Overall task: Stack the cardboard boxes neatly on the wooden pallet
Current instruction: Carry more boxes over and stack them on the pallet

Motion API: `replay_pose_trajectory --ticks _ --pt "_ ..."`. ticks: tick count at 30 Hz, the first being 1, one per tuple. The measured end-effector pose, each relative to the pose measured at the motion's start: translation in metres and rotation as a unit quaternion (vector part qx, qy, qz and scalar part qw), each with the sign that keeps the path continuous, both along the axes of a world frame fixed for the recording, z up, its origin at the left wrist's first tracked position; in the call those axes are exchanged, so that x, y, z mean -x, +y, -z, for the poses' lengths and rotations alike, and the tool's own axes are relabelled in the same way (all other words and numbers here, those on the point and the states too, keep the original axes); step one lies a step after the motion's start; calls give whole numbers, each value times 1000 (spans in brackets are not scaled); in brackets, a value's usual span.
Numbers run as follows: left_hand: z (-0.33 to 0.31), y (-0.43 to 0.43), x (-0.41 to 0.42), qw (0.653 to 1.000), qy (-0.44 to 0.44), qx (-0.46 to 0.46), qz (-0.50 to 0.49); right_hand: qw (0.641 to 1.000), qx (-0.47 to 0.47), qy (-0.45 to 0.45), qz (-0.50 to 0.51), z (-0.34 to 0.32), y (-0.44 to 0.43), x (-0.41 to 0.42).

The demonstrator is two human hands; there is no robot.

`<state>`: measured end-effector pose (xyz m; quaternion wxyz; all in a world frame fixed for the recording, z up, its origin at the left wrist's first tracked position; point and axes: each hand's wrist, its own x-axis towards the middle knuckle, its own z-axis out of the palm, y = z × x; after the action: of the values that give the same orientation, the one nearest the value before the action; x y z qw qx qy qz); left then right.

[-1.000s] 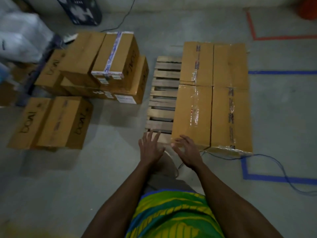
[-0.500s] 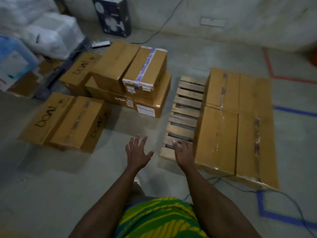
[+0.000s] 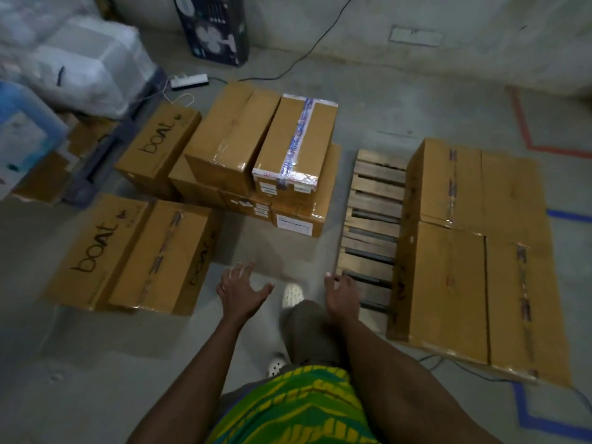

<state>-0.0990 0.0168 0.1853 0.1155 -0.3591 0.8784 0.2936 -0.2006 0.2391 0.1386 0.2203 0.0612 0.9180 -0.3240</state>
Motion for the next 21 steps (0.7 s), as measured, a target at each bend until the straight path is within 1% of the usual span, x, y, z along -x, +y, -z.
replay_pose_trajectory --ticks 2,4,6,7,9,10,12,13,14,16,18,21 --pt "5 -20 24 1000 -9 -12 4 996 -10 -67 63 23 -6 22" --pt "11 -45 51 1000 -25 -18 -1 985 -37 -139 98 46 -15 50" --pt "27 -80 79 997 -58 -36 -25 976 -85 -147 136 62 -36 86" --pt "36 -99 93 995 -75 -48 -40 971 -93 -149 162 66 -50 110" --pt "48 -134 126 989 -113 -76 -58 962 -75 -150 217 60 -88 165" --pt "48 -149 145 985 -135 -86 -59 963 -65 -134 226 54 -108 194" --pt "43 -178 190 983 -162 -75 -45 973 -27 -89 211 49 -141 244" --pt "43 -191 214 982 -163 -84 -49 978 -14 -67 196 48 -156 263" --pt "43 -204 237 978 -162 -115 -58 982 -12 -56 181 47 -169 277" --pt "51 -223 273 968 -147 -180 -92 988 -19 -48 143 45 -190 294" --pt "58 -236 308 962 -132 -202 -128 992 -27 -44 115 39 -210 314" --pt "57 -238 356 955 -130 -230 -134 991 -19 -66 116 41 -227 336"
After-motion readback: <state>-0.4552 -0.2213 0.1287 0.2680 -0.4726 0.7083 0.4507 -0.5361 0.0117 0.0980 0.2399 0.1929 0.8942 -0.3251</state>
